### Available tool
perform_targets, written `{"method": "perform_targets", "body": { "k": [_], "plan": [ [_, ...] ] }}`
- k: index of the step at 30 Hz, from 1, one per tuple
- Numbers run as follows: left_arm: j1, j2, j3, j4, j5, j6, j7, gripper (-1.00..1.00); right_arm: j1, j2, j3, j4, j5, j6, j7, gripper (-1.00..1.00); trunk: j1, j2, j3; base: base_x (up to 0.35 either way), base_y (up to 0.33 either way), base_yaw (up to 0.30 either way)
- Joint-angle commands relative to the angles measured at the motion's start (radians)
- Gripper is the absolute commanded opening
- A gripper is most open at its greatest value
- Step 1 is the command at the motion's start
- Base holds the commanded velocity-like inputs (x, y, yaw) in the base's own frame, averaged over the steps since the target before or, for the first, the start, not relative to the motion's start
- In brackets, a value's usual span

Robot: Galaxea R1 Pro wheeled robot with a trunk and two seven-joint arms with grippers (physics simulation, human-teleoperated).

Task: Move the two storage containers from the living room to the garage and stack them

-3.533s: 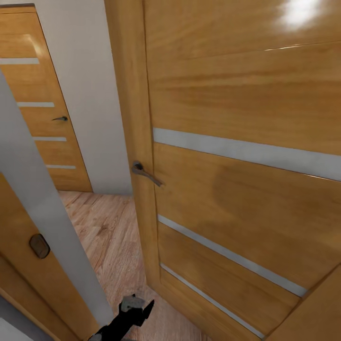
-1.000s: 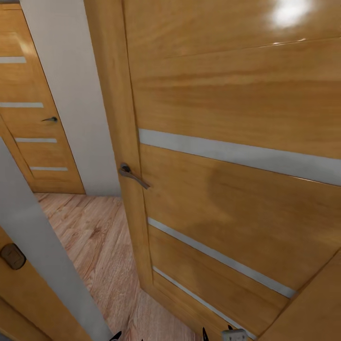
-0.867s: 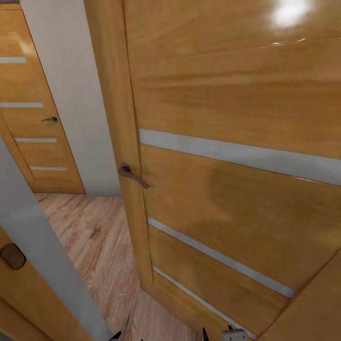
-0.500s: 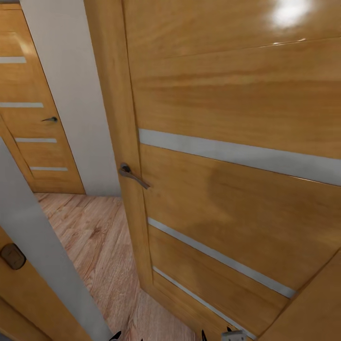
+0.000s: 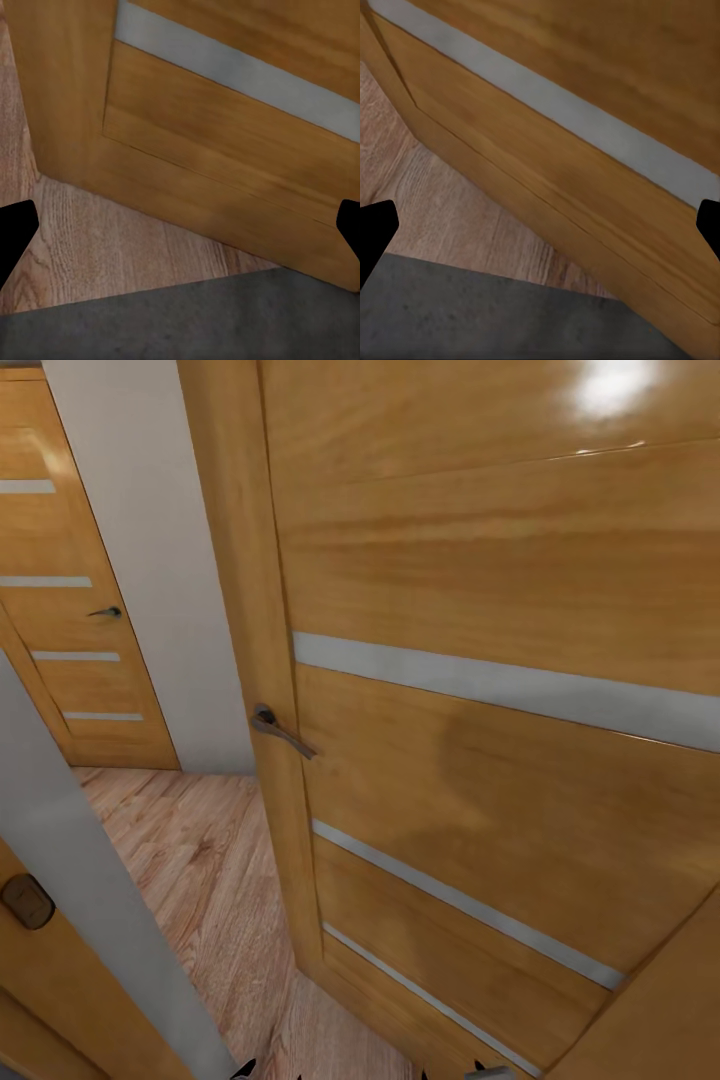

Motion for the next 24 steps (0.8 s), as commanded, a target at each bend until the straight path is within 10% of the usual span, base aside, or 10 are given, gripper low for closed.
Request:
{"method": "perform_targets", "body": {
  "k": [1, 10, 14, 24],
  "plan": [
    [-0.001, 0.000, -0.004, 0.001, 0.011, -0.001, -0.008, 1.00, -0.001, 0.000, 0.005, 0.001, -0.001, -0.003, -0.005, 1.00, 0.000, 0.000, -0.001, 0.000, 0.000, 0.000],
    [-0.001, -0.002, -0.007, 0.000, 0.012, 0.042, -0.008, 1.00, 0.000, 0.000, 0.005, 0.012, -0.002, -0.002, -0.003, 1.00, 0.000, 0.000, -0.001, 0.000, 0.000, 0.000],
    [-0.001, -0.030, -0.008, -0.109, 0.023, 0.271, 0.004, 1.00, -0.001, 0.000, 0.005, 0.014, -0.002, -0.002, -0.003, 1.00, 0.000, 0.000, -0.001, 0.000, 0.000, 0.000],
    [-0.001, -0.041, -0.006, -0.955, 0.029, 0.961, 0.303, 1.00, 0.000, 0.000, 0.006, 0.015, -0.002, -0.002, -0.003, 1.00, 0.000, 0.000, -0.001, 0.000, 0.000, 0.000]
  ]
}}
